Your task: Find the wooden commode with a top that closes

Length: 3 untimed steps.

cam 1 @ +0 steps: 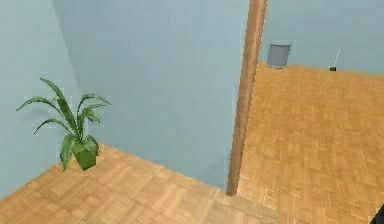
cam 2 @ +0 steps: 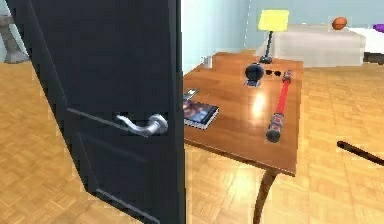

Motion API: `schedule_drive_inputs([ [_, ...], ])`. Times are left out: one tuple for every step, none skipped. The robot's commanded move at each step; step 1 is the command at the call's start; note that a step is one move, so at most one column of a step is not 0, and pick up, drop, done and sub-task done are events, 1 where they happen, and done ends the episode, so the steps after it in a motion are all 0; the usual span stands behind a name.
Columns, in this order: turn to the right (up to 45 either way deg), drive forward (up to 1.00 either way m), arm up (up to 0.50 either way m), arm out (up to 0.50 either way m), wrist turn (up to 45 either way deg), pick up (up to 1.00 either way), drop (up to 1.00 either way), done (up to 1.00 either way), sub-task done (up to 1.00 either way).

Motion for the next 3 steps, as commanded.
schedule_drive_inputs([
  [0.0,0.10,0.00,0.00,0.0,0.00,0.00,0.00,0.00],
  [-9.0,0.00,0.00,0.00,0.0,0.00,0.00,0.00,0.00],
  [0.0,0.30,0.00,0.00,0.0,0.00,0.00,0.00,0.00],
])
